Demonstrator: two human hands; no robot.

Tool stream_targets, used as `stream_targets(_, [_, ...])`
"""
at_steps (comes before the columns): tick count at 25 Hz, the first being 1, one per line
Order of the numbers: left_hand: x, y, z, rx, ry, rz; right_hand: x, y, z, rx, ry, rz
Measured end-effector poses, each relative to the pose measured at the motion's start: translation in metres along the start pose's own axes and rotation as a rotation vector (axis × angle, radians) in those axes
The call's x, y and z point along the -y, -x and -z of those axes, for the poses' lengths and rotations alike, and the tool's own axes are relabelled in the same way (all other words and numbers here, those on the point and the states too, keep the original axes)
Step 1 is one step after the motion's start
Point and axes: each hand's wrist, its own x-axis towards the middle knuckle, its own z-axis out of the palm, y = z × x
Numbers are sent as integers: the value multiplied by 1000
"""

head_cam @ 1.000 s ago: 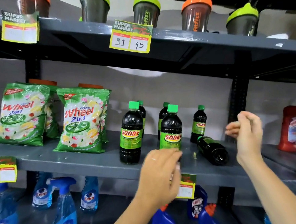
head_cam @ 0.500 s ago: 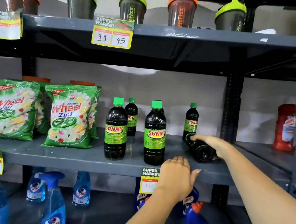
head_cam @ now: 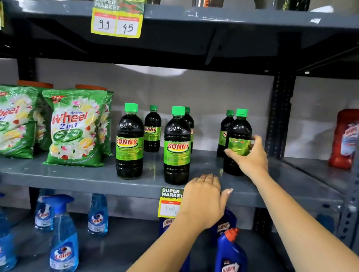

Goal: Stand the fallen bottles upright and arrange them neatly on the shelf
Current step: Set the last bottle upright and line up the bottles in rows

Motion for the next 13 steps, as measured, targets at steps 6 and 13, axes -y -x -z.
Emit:
stream_targets(6, [-1,0,-2,-6,-10,24,-4,-5,4,285,-450,-226])
stream_targets(13, [-2,0,0,12,5,34,-7,0,-2,309,-269,-148])
